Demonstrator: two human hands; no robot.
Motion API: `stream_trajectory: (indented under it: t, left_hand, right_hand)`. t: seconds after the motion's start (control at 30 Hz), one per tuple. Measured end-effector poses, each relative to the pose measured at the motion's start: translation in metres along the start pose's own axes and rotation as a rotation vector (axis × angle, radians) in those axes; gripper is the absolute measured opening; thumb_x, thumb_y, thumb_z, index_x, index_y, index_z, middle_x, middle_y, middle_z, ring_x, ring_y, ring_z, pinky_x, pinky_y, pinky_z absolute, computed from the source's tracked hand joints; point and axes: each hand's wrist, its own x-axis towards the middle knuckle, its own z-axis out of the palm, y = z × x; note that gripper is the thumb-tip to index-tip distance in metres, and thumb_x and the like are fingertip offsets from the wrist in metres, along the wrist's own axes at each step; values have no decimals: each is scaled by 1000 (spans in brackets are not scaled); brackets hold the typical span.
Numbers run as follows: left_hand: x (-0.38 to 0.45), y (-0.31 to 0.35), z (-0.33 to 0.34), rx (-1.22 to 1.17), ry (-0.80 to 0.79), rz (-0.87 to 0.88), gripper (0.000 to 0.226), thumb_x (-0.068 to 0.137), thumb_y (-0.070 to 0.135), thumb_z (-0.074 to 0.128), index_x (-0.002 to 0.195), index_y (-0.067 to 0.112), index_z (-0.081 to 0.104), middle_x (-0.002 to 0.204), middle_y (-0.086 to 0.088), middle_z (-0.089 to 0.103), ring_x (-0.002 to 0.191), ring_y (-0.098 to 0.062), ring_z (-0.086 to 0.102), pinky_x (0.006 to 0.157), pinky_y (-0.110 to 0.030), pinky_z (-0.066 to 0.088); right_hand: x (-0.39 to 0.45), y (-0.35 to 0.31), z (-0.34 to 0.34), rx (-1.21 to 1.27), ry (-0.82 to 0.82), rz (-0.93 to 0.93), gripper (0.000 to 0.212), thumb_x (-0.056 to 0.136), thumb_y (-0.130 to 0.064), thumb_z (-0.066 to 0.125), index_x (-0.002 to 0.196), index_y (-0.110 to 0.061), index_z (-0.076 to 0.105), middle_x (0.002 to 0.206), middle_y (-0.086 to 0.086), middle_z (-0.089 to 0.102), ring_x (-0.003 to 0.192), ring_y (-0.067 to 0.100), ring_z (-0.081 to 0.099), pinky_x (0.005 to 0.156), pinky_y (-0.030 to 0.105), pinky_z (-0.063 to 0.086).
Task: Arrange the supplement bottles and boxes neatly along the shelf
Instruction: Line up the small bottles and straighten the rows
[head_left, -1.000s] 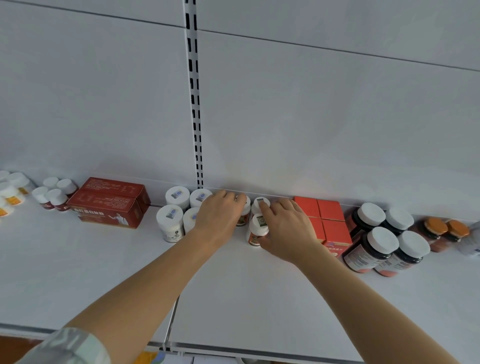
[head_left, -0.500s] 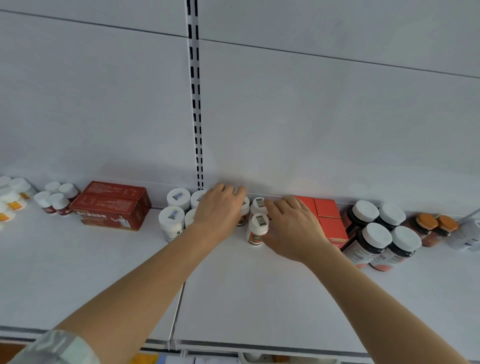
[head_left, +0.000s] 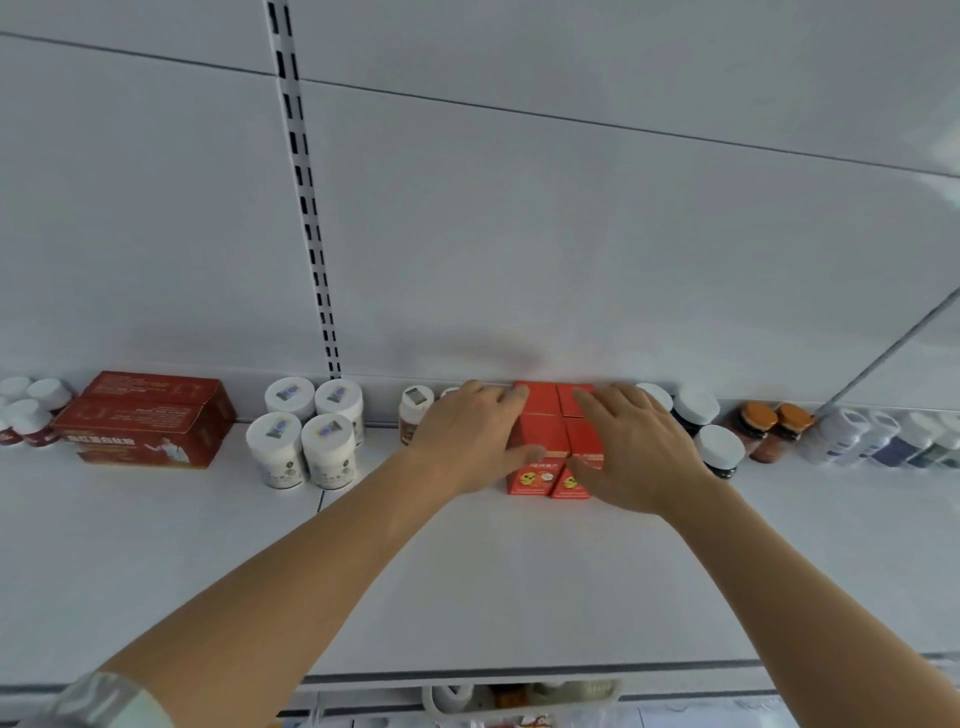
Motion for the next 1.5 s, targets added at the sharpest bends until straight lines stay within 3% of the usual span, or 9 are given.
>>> stream_trajectory:
  t: [0.17,0.43,0.63,1.0,1.27,1.4,1.5]
  left_hand:
    - [11,24,14,120,-86,-113,91,82,69,59,148,15,29,131,-8,56,121,-29,49,95,-44,47]
    - [19,48,32,160,-128,-265,87,84,51,68,148,8,27,122,-13,61,114,-32,54,85,-43,47]
    - [22,48,38,140,-113,-258,74,82,45,72,135,5,38,108,-13,65,101,-32,60,71,-41,48]
    - [20,46,40,74,-98,-246,81,86,43,69,145,5,28,109,-13,66,101,-33,63,71,-41,49]
    - [20,46,31,91,-87,-252,95,77,61,70,145,9,28,112,-11,65,104,-32,60,70,-37,40]
    - [25,48,20,158,5,-227,81,73,77,60,123,14,46,110,-6,64,106,-28,58,71,-36,41]
    - [33,59,14,165,73,-184,75,77,77,55,120,15,49,110,-5,62,104,-26,57,74,-35,42]
  right_hand:
    - [0,24,6,-76,-70,-64,93,76,-68,56,151,-20,30,144,1,47,139,26,31,114,38,25]
    - [13,31,24,-138,-84,-149,98,72,-72,59,148,-17,31,130,7,54,124,30,43,114,41,24]
    - [14,28,34,-181,-20,-127,93,71,-68,64,141,-12,41,119,12,60,115,33,50,111,44,29]
    - [13,27,41,-192,25,-116,92,72,-69,64,141,-11,44,114,13,62,111,34,53,111,46,30]
    - [1,30,34,-106,6,-87,99,72,-74,58,148,-13,35,128,9,55,124,32,45,112,43,30]
    - [-11,41,26,-6,88,-72,86,78,-73,50,142,-16,45,125,5,56,121,30,48,108,41,37]
    - [-21,54,16,49,137,-34,71,82,-68,50,136,-20,49,120,1,57,116,26,50,100,37,40]
